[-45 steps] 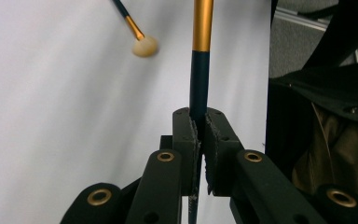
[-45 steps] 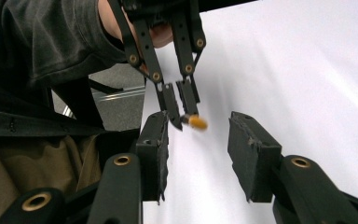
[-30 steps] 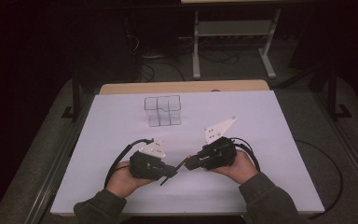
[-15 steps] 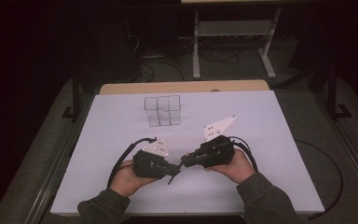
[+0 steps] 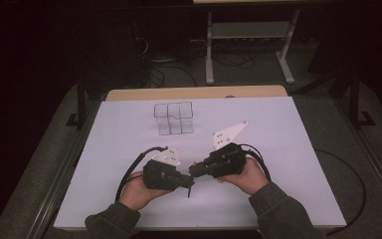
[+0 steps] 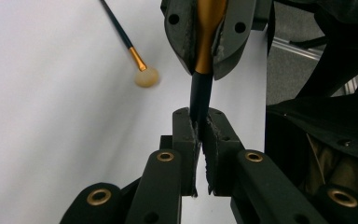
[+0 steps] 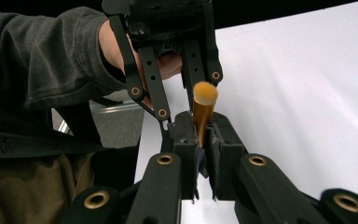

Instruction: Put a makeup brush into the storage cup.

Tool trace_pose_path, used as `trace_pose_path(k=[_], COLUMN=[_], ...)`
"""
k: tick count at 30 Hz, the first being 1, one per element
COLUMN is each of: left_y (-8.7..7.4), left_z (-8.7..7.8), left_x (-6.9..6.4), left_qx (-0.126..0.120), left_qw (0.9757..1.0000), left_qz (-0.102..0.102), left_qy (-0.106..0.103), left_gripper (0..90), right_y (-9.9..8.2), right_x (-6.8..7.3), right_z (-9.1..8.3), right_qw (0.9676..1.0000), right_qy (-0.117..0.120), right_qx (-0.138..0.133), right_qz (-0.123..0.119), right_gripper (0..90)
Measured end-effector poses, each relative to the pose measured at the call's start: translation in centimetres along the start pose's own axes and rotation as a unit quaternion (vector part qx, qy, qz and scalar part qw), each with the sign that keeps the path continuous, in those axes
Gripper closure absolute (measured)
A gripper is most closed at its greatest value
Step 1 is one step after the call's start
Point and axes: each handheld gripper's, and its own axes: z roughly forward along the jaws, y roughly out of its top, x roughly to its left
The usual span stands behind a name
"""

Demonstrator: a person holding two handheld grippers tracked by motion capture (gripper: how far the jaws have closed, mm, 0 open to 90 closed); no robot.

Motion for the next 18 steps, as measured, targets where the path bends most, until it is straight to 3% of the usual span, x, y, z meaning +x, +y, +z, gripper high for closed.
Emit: trace_pose_path(k=[7, 18], left_y=[-0.9, -2.6], left_z=[-0.7, -2.1], left_x=[0.3, 0.5], left_qx=[0.001, -0.008], left_qw=[0.9999, 0.9990], left_qz=[-0.006, -0.019], left_qy=[0.010, 0.040], left_gripper=[77.3, 71.6], right_y=[0.8, 1.4], right_x=[-0.2, -1.1], right_z=[0.1, -0.5], right_qw=[0.9996, 0.9982], right_qy=[-0.004, -0.024], right_qx=[0.023, 0.055], right_qz=[-0.014, -0.008], right_gripper=[82.6, 82.8])
